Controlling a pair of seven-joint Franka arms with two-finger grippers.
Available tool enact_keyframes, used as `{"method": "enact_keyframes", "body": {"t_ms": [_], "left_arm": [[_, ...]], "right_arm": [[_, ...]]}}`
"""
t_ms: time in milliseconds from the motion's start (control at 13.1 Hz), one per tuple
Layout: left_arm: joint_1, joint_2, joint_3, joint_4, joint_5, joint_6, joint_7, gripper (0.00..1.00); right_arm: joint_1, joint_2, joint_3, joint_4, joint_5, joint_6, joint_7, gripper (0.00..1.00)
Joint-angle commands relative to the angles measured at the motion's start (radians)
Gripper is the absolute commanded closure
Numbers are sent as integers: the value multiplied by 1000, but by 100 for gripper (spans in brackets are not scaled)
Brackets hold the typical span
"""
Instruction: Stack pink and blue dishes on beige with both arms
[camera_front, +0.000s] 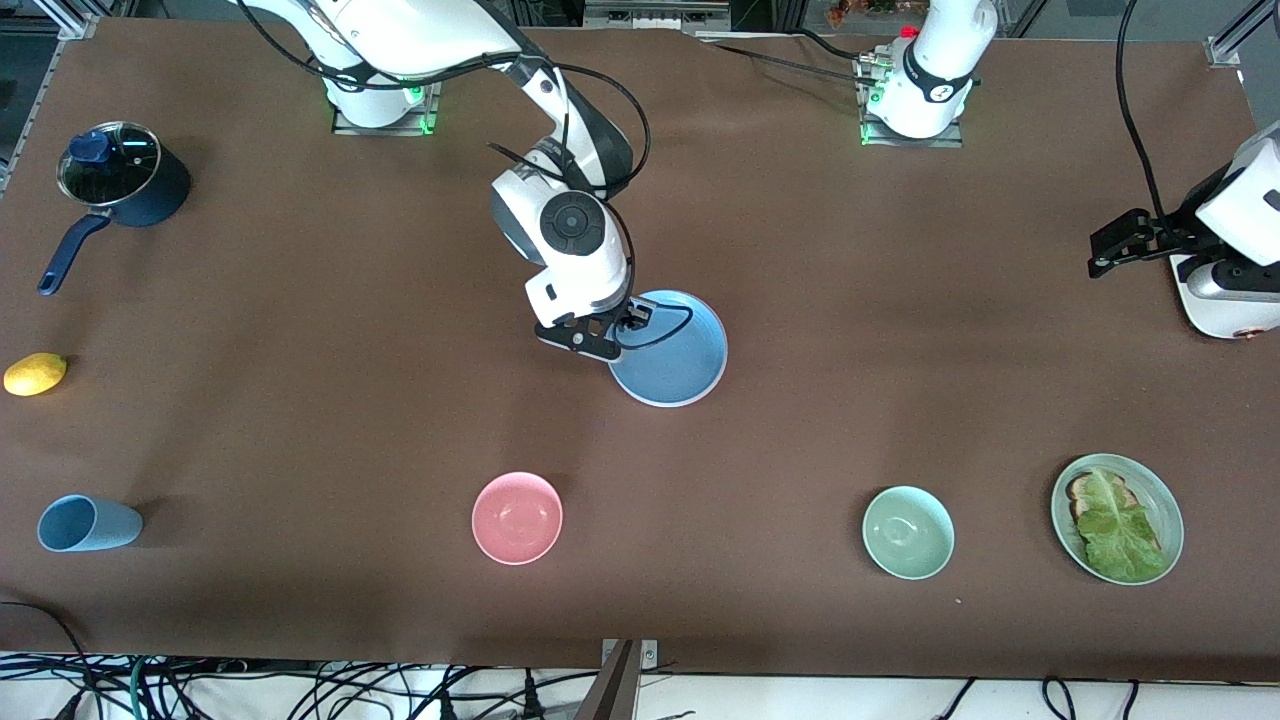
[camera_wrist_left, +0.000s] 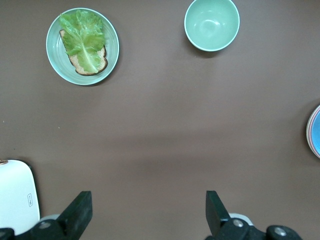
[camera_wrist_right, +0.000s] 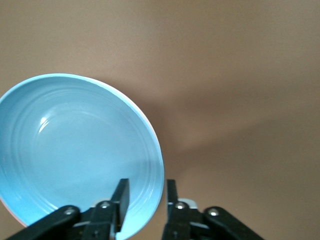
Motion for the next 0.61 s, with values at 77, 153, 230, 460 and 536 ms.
{"method": "enact_keyframes", "body": {"t_ms": [77,153,230,460,536], "left_arm": [[5,-6,-3,-2,-17,-9,19,0],[5,-6,-3,-2,-18,-7,19,0],[5,-6,-3,-2,-17,-7,19,0],[5,-6,-3,-2,-18,-9,19,0],[5,-6,-3,-2,-17,-9,19,0]], "right_arm": [[-6,-17,-11,40,-5,-23,-2,1],[-10,-32,-34,57,-12,-50,-14,1],[-12,-55,-71,74,-30,-90,-54,0],[-25,-139,-220,95,-12,-204,-341,0],[-42,-162,-258,95,20,-228,-417,0]]}}
